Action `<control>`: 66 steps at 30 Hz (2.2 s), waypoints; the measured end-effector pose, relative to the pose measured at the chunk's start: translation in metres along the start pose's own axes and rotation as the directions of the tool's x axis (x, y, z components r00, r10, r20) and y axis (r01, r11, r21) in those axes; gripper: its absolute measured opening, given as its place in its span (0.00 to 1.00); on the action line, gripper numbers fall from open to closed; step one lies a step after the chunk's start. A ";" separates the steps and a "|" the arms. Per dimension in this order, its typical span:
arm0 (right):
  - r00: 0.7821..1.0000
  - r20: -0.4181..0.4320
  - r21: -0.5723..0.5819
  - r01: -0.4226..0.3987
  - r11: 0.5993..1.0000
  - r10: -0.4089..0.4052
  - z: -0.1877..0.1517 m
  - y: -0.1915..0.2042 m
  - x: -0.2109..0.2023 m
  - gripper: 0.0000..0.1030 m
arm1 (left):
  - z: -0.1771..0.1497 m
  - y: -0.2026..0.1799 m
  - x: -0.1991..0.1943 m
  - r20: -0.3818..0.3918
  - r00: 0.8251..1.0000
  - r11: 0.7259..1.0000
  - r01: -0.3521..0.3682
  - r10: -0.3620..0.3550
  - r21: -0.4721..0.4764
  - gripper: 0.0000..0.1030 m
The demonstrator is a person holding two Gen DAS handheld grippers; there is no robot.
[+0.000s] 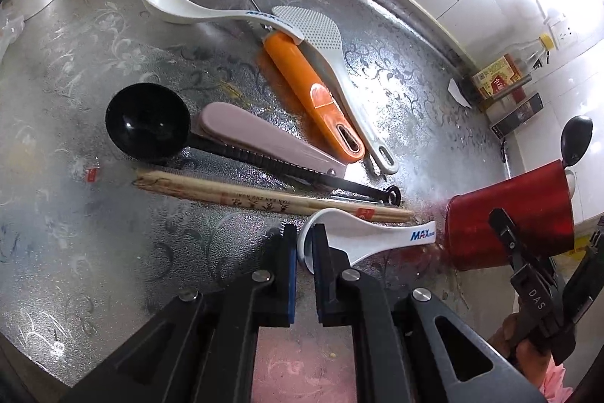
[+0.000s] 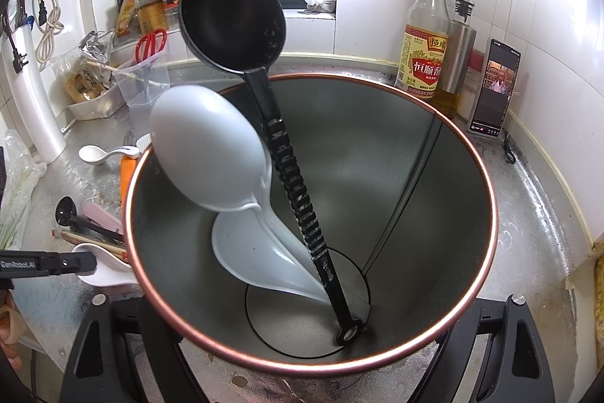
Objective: Organize utensils
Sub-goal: 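Close the left gripper on the white MAX-printed spoon's handle, then lift the MAX spoon and carry it over the red holder with the left gripper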
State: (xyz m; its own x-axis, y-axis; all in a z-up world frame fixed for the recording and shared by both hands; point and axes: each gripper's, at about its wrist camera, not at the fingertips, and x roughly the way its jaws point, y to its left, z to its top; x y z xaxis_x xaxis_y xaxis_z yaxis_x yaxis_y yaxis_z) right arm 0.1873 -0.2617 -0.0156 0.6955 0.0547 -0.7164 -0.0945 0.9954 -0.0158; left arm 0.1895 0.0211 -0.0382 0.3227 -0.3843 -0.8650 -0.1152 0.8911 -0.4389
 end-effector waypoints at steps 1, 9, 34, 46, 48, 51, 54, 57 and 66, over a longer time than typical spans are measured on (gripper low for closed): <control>1.000 0.000 0.000 0.000 1.000 0.000 0.000 0.000 0.000 0.88 | 0.000 -0.001 0.000 0.002 1.000 1.000 -0.003 0.003 0.006 0.07; 1.000 0.000 0.000 0.001 1.000 -0.001 0.000 0.000 0.000 0.88 | 0.001 -0.008 -0.020 0.079 0.997 0.999 -0.009 0.005 0.045 0.06; 1.000 0.000 -0.001 0.001 1.000 -0.001 0.000 0.001 0.000 0.88 | 0.027 -0.102 -0.149 0.397 0.903 0.938 0.017 -0.163 0.347 0.06; 1.000 0.000 -0.001 -0.001 1.000 0.001 0.000 0.000 0.000 0.88 | 0.019 -0.180 -0.140 0.415 0.897 0.818 -0.124 -0.149 0.562 0.06; 1.000 0.000 -0.001 0.000 1.000 0.000 0.000 0.000 0.000 0.88 | 0.015 -0.192 -0.135 0.414 0.899 0.790 -0.150 -0.141 0.594 0.07; 1.000 -0.001 -0.001 0.000 1.000 0.000 0.000 0.000 0.000 0.88 | 0.012 -0.207 -0.124 0.416 0.903 0.757 -0.195 -0.110 0.624 0.07; 1.000 -0.001 -0.001 0.000 1.000 0.000 0.000 0.000 0.000 0.88 | 0.011 -0.217 -0.113 0.407 0.910 0.730 -0.224 -0.081 0.646 0.07; 1.000 -0.001 -0.002 0.000 1.000 0.000 0.000 0.001 0.000 0.88 | 0.007 -0.225 -0.104 0.389 0.918 0.711 -0.221 -0.080 0.667 0.07; 1.000 -0.001 -0.002 -0.001 1.000 0.001 0.000 0.001 -0.001 0.88 | 0.009 -0.238 -0.087 0.330 0.940 0.710 -0.171 -0.091 0.683 0.07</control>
State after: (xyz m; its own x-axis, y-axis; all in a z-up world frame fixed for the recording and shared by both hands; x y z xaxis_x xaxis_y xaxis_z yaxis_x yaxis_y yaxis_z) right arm 0.1869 -0.2609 -0.0152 0.6946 0.0552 -0.7173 -0.0966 0.9952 -0.0170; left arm 0.1969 -0.1552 0.1432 0.6238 -0.3626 -0.6924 0.5048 0.8632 0.0028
